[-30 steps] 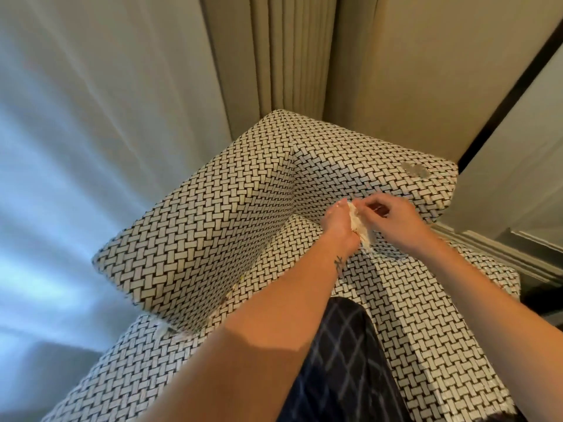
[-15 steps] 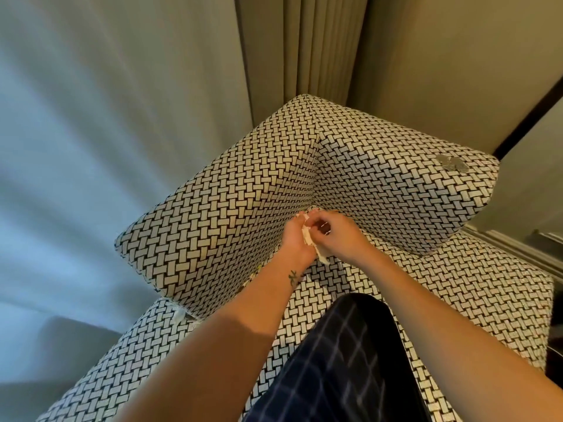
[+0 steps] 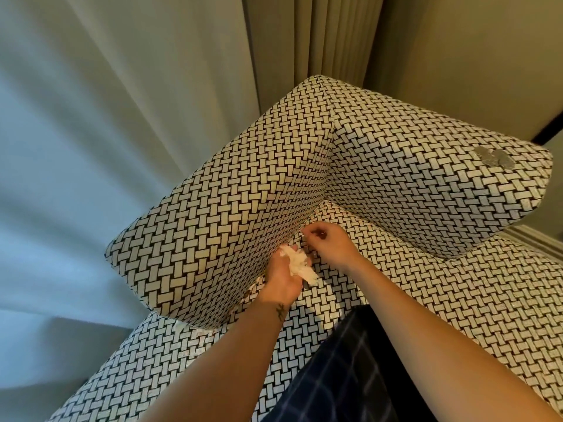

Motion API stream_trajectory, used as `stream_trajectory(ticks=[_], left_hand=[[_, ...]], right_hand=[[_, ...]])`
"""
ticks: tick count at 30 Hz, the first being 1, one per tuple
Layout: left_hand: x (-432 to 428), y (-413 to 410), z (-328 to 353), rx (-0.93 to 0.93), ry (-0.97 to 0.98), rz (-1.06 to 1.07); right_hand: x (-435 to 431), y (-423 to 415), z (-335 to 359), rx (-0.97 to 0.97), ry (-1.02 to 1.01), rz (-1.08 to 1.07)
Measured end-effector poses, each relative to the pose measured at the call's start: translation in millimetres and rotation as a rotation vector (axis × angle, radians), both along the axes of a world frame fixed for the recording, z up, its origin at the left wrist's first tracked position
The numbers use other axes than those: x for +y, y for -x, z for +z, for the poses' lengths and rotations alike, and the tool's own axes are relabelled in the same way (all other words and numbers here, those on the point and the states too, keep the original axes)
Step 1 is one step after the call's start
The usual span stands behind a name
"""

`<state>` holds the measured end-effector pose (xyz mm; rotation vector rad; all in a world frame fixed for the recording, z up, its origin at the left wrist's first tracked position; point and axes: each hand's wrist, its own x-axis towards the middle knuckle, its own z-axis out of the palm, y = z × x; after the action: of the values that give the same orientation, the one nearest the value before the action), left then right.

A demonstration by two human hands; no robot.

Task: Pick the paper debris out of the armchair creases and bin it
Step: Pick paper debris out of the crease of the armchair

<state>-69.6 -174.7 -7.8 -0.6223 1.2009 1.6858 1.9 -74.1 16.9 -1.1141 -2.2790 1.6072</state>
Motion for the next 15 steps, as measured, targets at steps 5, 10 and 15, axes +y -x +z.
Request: stream_trajectory(ticks=[5, 10, 15], left_hand=[[-0.1, -6.7, -7.5, 0.033, 0.092, 0.075], [2.4, -13.1, -13.4, -0.004, 0.205, 0.135], [-1.4, -17.5, -14.8, -0.064, 0.1, 0.17]], right_hand=[[7.6, 13.4, -19.2, -0.154, -0.138, 0.069], [10.1, 24.1, -20.1, -0.381, -0.303, 0.254], [13.7, 29.5, -28.6, -0.455, -0.3, 0.262]])
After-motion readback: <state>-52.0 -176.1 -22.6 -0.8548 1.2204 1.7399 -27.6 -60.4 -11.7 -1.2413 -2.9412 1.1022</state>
